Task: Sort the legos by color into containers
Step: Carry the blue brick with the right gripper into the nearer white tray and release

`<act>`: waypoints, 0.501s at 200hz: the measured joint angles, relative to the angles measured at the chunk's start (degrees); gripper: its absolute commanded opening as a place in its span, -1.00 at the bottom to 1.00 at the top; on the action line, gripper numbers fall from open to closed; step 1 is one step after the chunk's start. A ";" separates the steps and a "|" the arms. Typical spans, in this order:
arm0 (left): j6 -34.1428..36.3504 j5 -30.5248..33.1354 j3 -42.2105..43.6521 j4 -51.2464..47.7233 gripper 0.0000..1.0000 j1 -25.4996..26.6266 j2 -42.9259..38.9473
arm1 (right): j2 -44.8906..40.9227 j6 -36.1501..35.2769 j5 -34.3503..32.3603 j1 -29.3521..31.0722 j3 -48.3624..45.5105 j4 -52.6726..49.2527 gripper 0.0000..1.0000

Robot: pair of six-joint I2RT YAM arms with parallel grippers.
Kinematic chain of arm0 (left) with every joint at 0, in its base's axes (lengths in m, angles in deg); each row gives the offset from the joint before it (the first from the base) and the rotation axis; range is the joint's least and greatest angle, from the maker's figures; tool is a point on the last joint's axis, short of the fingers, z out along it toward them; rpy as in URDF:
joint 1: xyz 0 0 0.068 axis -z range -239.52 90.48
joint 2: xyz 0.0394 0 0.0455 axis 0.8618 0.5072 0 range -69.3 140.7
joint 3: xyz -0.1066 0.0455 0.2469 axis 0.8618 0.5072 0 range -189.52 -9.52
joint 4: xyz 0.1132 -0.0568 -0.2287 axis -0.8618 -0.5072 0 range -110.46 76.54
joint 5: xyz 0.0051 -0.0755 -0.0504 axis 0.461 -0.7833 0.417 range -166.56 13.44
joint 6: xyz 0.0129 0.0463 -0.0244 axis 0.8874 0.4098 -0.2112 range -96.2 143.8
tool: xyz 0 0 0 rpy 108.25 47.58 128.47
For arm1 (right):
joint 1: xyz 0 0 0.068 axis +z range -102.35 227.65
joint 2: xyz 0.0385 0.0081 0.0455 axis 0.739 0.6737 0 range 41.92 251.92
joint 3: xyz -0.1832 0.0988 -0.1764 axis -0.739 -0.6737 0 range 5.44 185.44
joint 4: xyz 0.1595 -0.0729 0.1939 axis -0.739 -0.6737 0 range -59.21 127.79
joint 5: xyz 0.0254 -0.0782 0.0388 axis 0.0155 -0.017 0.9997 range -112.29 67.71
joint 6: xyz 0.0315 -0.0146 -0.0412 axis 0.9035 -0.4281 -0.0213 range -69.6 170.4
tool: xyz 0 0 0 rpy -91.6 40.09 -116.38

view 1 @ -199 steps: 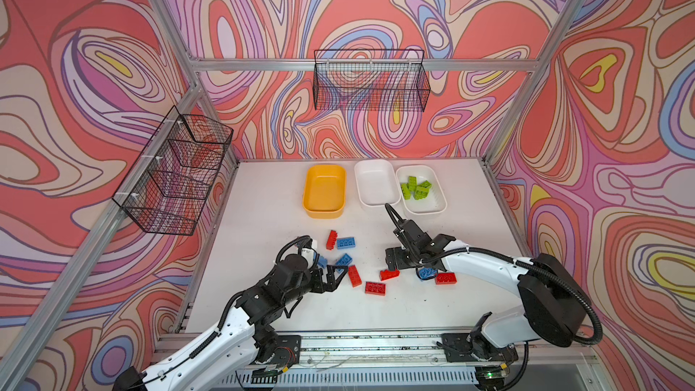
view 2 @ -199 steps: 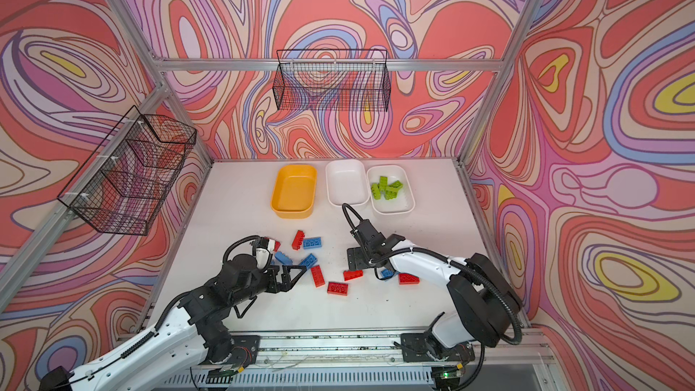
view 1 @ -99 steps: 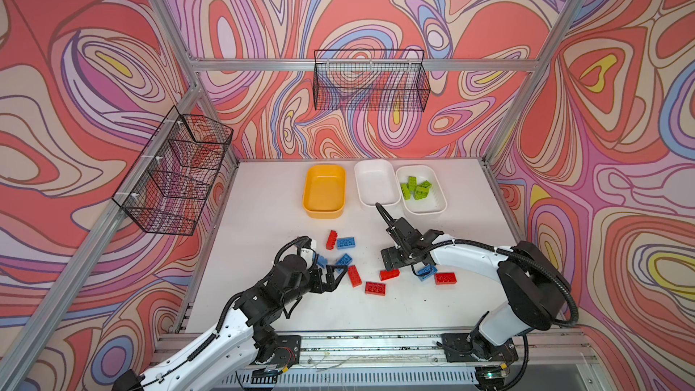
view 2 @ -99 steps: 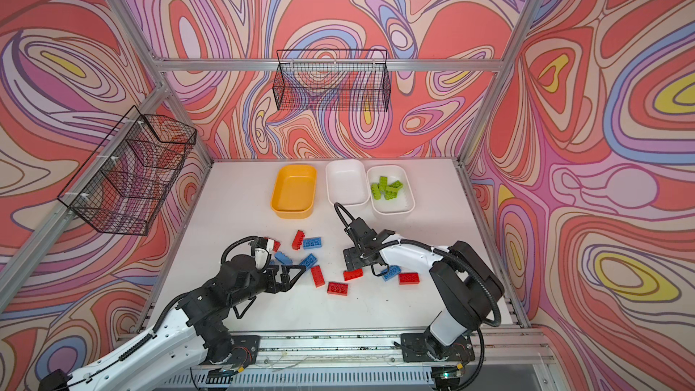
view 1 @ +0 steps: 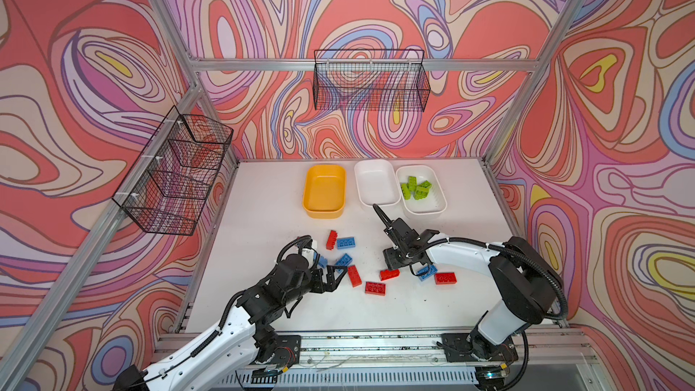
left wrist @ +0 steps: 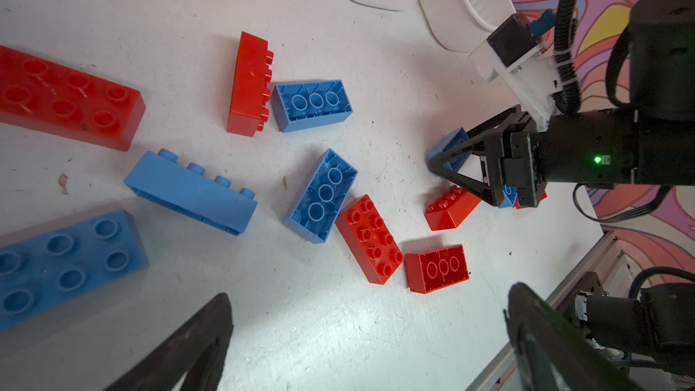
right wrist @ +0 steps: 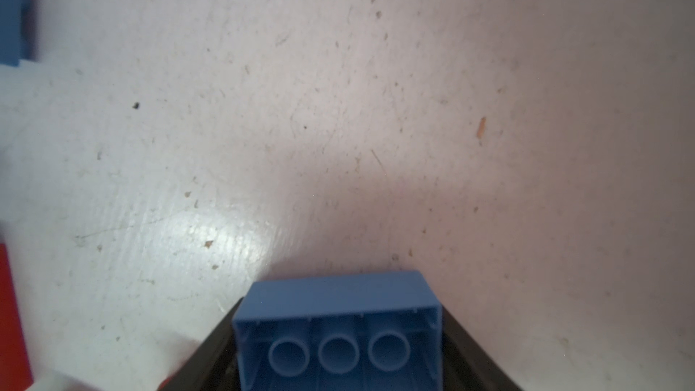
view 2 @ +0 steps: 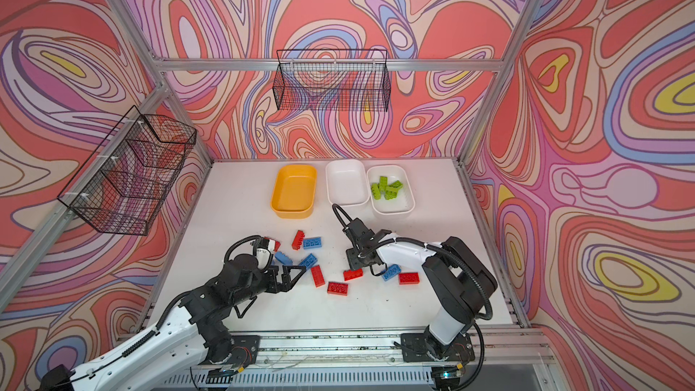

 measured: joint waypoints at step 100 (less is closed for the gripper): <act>2.82 0.35 -3.13 0.07 1.00 0.00 3.80 | 0.79 1.51 -3.04 -0.74 11.30 -1.97 0.15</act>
